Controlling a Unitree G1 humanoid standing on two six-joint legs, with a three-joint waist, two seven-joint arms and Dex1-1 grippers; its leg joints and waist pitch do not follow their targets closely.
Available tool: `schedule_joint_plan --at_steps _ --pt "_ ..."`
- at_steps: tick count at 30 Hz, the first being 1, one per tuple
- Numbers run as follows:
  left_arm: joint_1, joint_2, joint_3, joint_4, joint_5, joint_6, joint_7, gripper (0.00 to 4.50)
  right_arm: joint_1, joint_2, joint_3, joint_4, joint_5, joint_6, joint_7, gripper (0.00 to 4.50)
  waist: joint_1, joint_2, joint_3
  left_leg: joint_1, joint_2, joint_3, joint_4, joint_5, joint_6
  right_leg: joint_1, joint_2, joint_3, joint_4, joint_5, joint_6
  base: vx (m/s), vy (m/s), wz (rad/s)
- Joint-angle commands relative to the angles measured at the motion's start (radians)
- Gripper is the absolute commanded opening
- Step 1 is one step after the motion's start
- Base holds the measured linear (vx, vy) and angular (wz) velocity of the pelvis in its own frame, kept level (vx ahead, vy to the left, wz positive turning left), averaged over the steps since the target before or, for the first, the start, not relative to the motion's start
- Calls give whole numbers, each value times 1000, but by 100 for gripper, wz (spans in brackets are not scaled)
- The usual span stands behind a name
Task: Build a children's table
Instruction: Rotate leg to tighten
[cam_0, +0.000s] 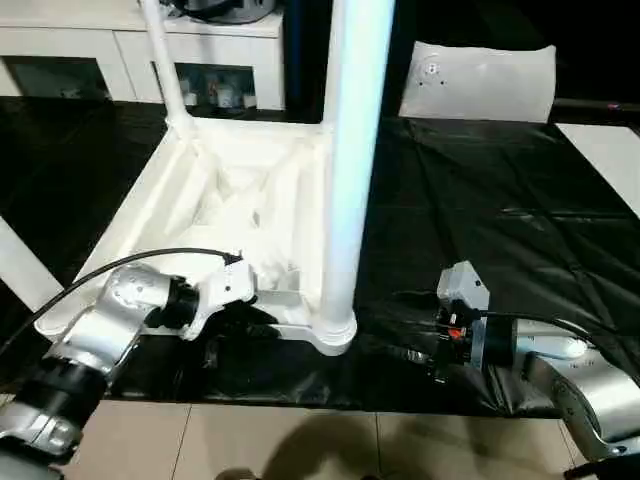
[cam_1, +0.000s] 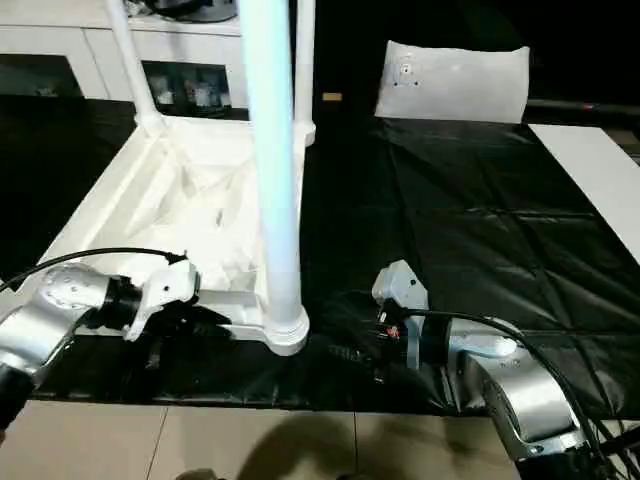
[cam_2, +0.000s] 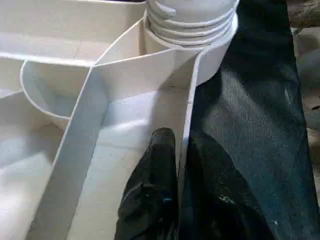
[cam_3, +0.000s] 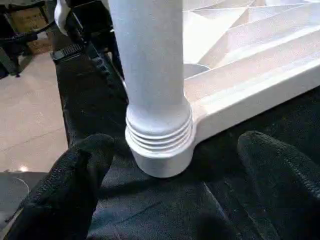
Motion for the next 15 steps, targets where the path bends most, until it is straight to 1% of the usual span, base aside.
schedule_joint_plan --at_steps 1,2,4,5,6,7,9,10,11,12,13,14,15 --pt "-21 -10 3 5 -7 -9 6 13 -15 -11 -4 -27 7 9 6 450 4 -4 -57 -13 12 6 -81 -213 26 52 -59 46 -90 -433 -98 0 0 0" --pt "-25 -15 4 8 -10 -12 5 5 -19 -9 -4 -26 8 7 6 450 3 -5 -57 -13 13 6 -81 -212 26 52 -60 47 -90 -432 -98 0 0 0" --pt "-33 -29 5 24 -16 -31 -3 5 -35 -4 0 -19 9 5 13 450 0 -6 -58 -17 11 6 -80 -199 26 55 -60 46 -89 -421 -98 0 0 0" --pt "-34 -37 7 27 -21 -39 -7 5 -42 -2 2 -16 9 4 16 450 0 -6 -58 -17 11 6 -80 -199 26 55 -60 46 -89 -421 -98 0 0 0" --pt "-35 -48 8 34 -24 -54 -19 5 -56 0 9 -8 12 4 28 450 -3 -10 -59 -19 10 6 -78 -190 29 57 -59 45 -88 -421 -96 0 0 0" --pt "-35 -51 4 36 -22 -61 -25 5 -65 1 14 -4 13 3 37 450 -3 -9 -59 -15 10 8 -77 -189 32 54 -60 46 -89 -427 -96 0 0 0" --pt "-36 -53 2 40 -20 -67 -31 5 -70 2 16 -2 14 2 43 450 -2 -8 -59 -14 12 8 -77 -186 33 53 -61 47 -88 -421 -101 0 0 0" --pt "-36 -59 1 45 -19 -74 -34 5 -86 6 23 12 19 0 59 450 0 -6 -60 -14 15 7 -77 -176 33 53 -60 47 -83 -384 -116 0 0 0" --pt "-37 -60 -4 48 -17 -75 -42 5 -100 12 28 29 18 -10 71 450 0 -6 -61 -14 15 8 -78 -174 33 54 -59 47 -82 -371 -121 0 0 0" --pt "-39 -61 -7 52 -14 -77 -48 5 -110 15 32 41 18 -18 78 450 -1 -5 -62 -14 15 8 -77 -171 32 54 -59 47 -78 -347 -133 0 0 0" --pt "-44 -64 -17 62 -5 -96 -59 5 -133 20 42 75 16 -40 109 450 -2 -8 -63 -15 14 9 -76 -170 34 55 -59 46 -76 -333 -144 0 0 0" --pt "-45 -65 -18 64 -3 -100 -60 5 -136 21 44 79 17 -41 115 450 -1 -7 -61 -15 15 9 -77 -171 33 56 -60 47 -77 -333 -146 0 0 0" --pt "-48 -68 -21 72 -1 -111 -69 0 -148 22 48 99 26 -39 139 420 0 -7 -61 -15 15 9 -76 -170 32 56 -61 48 -78 -332 -147 0 0 0"
